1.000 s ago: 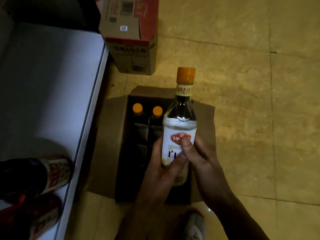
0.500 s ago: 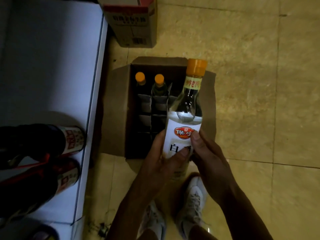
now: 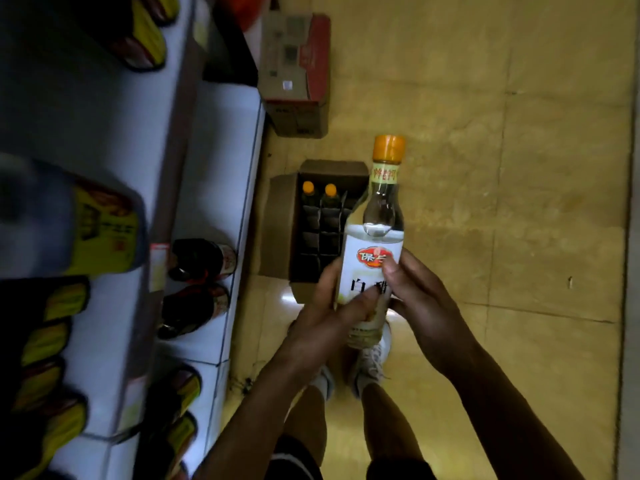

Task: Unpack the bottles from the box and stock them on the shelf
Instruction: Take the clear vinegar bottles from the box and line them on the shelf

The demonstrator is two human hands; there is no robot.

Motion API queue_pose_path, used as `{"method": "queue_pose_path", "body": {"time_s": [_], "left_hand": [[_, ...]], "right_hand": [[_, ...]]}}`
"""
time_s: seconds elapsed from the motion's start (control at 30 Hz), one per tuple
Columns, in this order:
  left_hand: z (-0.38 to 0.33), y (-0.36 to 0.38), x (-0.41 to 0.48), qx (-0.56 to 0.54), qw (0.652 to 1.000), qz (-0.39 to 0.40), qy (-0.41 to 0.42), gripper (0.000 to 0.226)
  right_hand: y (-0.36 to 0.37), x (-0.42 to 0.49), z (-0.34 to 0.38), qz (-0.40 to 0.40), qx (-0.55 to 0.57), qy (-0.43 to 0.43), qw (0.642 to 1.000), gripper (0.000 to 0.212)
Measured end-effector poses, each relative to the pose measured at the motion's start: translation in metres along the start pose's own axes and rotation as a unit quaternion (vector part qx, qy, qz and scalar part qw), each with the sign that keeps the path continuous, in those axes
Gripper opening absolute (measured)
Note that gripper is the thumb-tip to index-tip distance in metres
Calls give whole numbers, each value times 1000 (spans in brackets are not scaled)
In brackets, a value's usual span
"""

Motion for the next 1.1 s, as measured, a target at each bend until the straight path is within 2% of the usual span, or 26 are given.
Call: {"method": "queue_pose_path", "body": {"time_s": [0.2, 0.53, 0.7, 0.83, 1.0, 1.1], "left_hand": [[-94, 14, -92, -4, 999, -16, 38, 50], [-226, 45, -207, -26, 981, -69, 180, 55], [-268, 43, -258, -25, 968, -93, 231, 49], [-284, 30, -299, -26, 960, -121, 252, 44], [-296, 1, -344, -31, 947, -154, 279, 55], [-306, -19, -372, -35, 938, -165, 304, 49]], "right_hand": [[18, -69, 115, 44, -31, -56, 997, 40], [40, -157, 273, 94, -96, -195, 972, 41], [64, -186, 322, 123, -104, -237, 958, 47], [94, -209, 347, 172, -96, -259, 946, 44], [142, -231, 374, 215, -101, -294, 926, 39], [175, -244, 390, 228, -113, -320, 913, 32]]}}
Point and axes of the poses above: each hand's wrist, its own x-axis towards the middle knuckle, its own y-axis out of the palm, z = x × y, the point moved 5 cm from there along x, towards the middle knuckle
